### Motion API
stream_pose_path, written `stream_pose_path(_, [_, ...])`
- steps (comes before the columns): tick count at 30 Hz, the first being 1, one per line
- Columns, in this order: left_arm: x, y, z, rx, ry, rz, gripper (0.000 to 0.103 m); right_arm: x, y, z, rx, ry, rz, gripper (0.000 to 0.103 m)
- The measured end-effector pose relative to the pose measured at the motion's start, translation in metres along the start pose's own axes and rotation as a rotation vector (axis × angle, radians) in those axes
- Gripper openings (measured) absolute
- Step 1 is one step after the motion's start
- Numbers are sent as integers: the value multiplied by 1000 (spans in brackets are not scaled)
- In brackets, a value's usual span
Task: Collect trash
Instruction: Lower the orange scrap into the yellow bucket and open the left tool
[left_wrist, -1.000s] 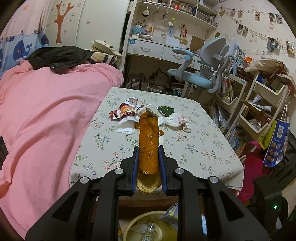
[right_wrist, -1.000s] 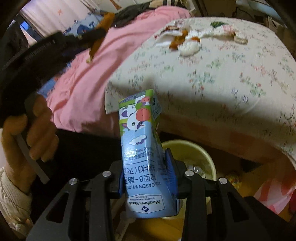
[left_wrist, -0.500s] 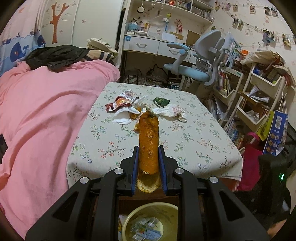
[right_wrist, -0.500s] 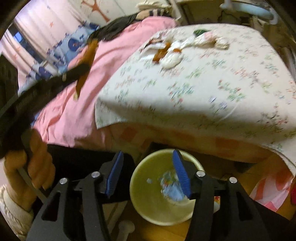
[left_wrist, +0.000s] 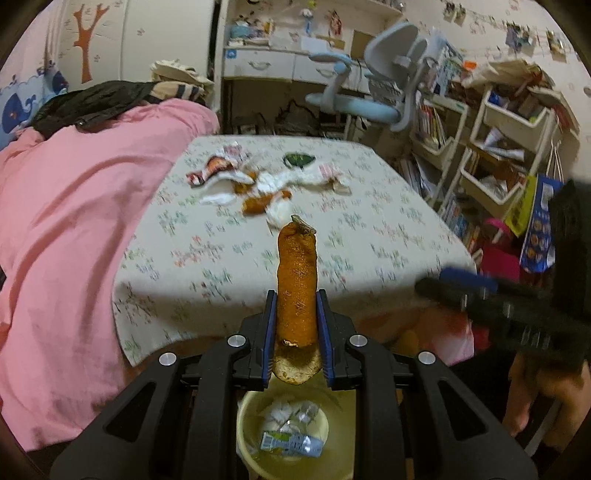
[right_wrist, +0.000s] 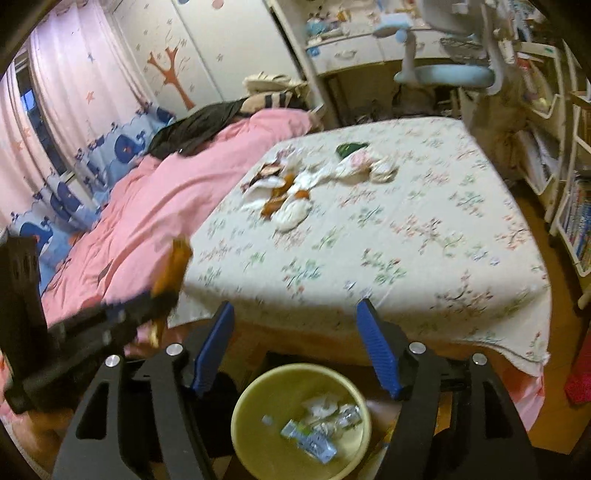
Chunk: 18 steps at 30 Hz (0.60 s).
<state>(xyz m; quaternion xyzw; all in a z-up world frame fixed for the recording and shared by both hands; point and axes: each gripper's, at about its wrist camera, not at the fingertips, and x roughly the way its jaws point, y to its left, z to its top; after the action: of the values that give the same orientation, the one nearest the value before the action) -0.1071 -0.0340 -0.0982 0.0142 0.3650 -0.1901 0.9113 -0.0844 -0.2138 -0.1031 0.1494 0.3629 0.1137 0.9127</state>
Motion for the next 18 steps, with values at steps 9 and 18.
stream_pose_path(9, [14,-24,-26,95,139,-27,20,-6,-7,1,25,-36,-23,68])
stream_pose_path(18, [16,-28,-33,103,181,-17,52,-12,-10,0,38,-69,-49,72])
